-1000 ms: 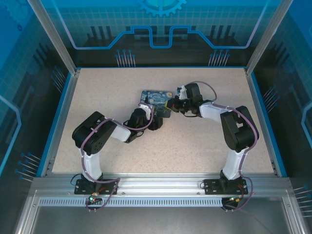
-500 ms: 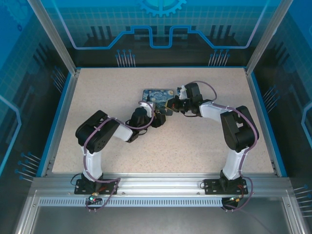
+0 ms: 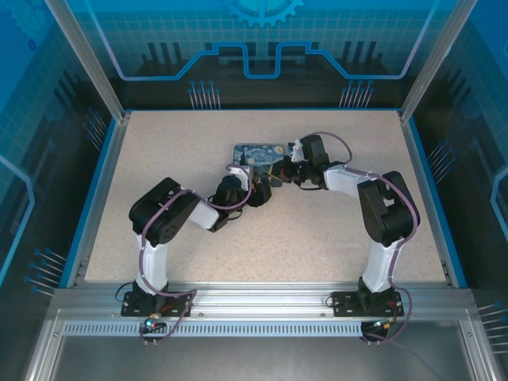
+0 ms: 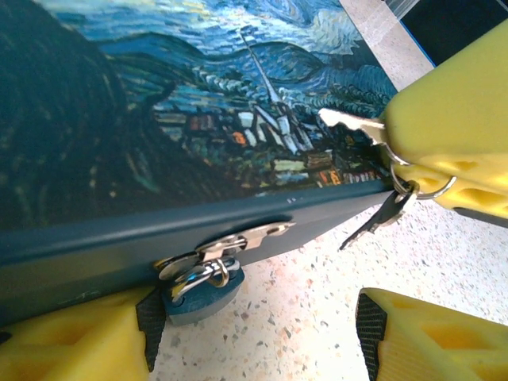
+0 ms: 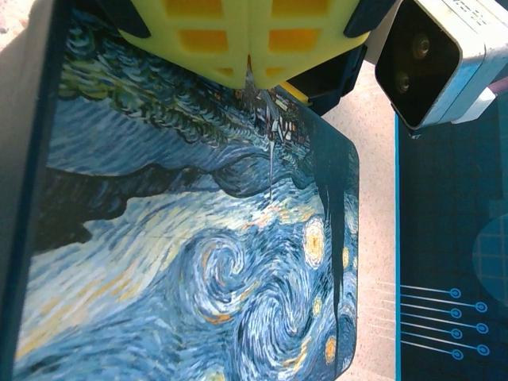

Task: Unlock the padlock with the key

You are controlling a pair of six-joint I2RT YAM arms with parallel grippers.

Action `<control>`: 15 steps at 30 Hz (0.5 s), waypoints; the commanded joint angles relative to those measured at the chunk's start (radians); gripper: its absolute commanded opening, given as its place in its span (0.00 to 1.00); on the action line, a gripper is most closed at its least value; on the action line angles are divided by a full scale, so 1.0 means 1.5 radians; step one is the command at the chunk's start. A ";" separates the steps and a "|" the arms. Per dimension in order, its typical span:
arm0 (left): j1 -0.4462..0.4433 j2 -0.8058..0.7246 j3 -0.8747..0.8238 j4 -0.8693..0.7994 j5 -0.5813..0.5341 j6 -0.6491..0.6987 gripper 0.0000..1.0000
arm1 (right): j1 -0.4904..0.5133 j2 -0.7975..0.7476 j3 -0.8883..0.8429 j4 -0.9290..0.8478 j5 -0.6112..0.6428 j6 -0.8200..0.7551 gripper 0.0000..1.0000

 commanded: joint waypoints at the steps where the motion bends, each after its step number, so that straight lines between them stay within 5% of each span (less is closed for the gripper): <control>1: -0.007 0.029 0.031 -0.002 -0.020 0.001 0.67 | -0.005 0.015 0.015 -0.016 -0.006 -0.011 0.00; 15: -0.014 0.016 0.032 0.081 -0.004 -0.061 0.58 | -0.027 0.000 0.030 -0.020 0.007 0.000 0.00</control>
